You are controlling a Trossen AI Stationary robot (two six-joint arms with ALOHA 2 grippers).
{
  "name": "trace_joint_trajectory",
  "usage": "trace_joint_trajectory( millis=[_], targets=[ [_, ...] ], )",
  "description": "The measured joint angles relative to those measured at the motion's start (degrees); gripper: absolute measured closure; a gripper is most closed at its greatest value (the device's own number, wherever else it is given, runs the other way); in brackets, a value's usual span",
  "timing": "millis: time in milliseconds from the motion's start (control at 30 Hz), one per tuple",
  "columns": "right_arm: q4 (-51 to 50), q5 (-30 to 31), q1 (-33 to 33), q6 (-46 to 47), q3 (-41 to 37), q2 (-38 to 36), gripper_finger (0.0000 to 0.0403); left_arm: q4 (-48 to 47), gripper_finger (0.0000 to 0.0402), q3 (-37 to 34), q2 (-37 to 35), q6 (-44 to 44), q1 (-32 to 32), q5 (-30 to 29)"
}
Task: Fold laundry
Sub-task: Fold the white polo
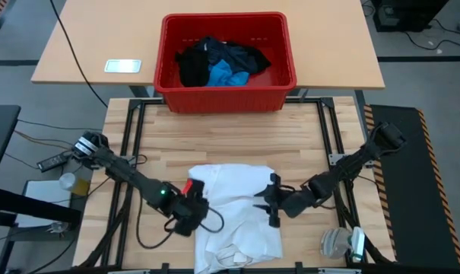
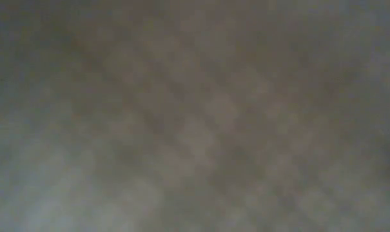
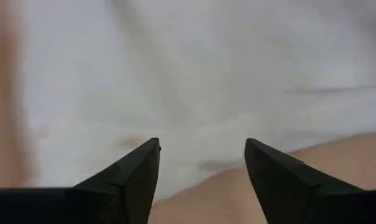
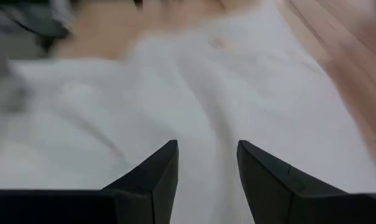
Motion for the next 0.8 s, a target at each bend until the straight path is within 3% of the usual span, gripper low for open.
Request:
trace_joint_trajectory(
  millis=[67,200,467,533,700,800],
  targets=[
    [-2.1,-2.6,-2.3,0.7,0.1,-0.3,0.0231,0.9,0.0169,-2.3,-1.7,0.5,1.7,-1.1],
    [-3.6,-13.9,-9.4,-0.3,-0.9,-2.2,0.0231,5.6,0.0189,-9.3,-7.6,1.4,7.3,0.3],
    [-12.6,-23.7,-22.7,-9.9,-1.2,-4.7,0.0195,14.7,0.0207,-21.0,-16.2,1.8,24.7,4.4],
    [-14.2,-26.9,-25.9,-10.1,-1.2,-4.8,0.0171,18.4,0.02,-23.1,-16.2,3.9,29.8,8.1],
    [-23.1,-39.3,-33.9,-9.6,-1.2,-4.7,0.0086,27.7,0.0163,-25.9,-15.7,8.7,38.7,25.6],
    [-26.5,-42.1,-37.3,-10.9,-1.2,-4.8,0.0037,29.2,0.0134,-25.8,-15.7,10.9,43.0,28.5]
  ],
)
